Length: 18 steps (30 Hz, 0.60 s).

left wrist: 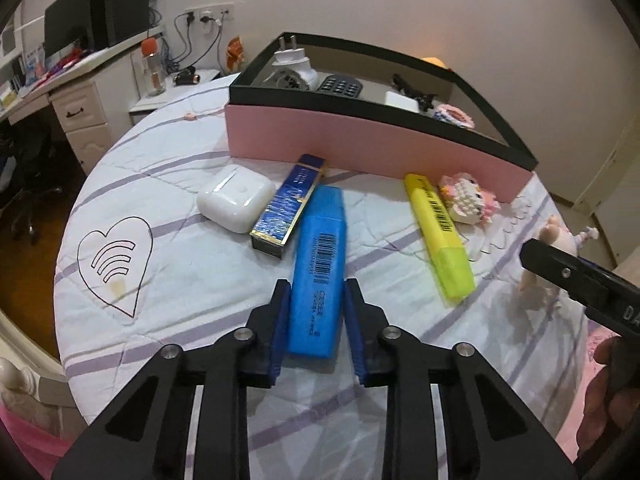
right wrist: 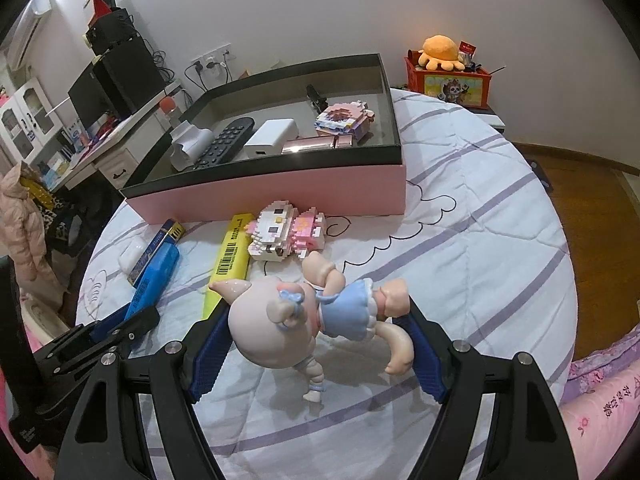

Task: Organize rigid objects
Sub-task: 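Grasp the pig plush with the right tool while the left tool grasps the blue highlighter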

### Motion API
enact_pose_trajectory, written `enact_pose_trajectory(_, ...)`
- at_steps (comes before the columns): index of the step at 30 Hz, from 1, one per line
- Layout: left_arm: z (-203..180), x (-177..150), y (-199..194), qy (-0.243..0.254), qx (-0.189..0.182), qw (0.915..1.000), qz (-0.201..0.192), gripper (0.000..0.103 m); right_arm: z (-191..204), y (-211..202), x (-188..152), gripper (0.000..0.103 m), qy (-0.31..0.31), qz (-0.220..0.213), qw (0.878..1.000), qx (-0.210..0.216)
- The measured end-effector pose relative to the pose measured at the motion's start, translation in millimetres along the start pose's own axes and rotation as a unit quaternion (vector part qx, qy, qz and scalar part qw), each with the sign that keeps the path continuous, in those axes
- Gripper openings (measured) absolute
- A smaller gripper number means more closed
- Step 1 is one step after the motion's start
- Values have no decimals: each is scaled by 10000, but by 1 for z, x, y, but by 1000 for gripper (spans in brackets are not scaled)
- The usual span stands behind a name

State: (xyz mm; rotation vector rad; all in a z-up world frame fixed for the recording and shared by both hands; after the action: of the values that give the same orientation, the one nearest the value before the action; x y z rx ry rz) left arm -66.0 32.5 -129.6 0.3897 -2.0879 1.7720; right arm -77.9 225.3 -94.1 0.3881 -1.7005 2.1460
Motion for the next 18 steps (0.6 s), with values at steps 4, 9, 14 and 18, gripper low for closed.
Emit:
enact_pose_trajectory(4, -4, -1, -5, 54, -103, 9999, -46, 25, 0, -5, -1, 79, 2, -37, 10000, -15)
enact_pose_trajectory(9, -1, 5, 9, 107, -48, 9998, 184, 26, 0, -7, -3, 79, 13, -52, 10000, -41)
enact_pose_trajectory(14, -4, 18, 14, 142, -82, 9997, 162, 36, -1, -6, -4, 79, 26, -31, 10000, -32)
enact_pose_trajectory(18, -1, 21, 15, 22, -260, 9996, 127, 26, -1, -7, -2, 79, 6, -36, 10000, -39)
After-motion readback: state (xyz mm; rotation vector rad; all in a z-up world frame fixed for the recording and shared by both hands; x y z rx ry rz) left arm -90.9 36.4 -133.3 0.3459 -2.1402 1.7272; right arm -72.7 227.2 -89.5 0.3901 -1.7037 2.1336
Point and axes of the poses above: each gripper's, at about its wrist camera, not at the fingertips, and y roughly the way its jaws point, z to its left, x to its top, the point moved 5 cm from there along y, roughly the way its jaws point, and after that the axes turned 10 degrees about z, right-handed, at the moved point
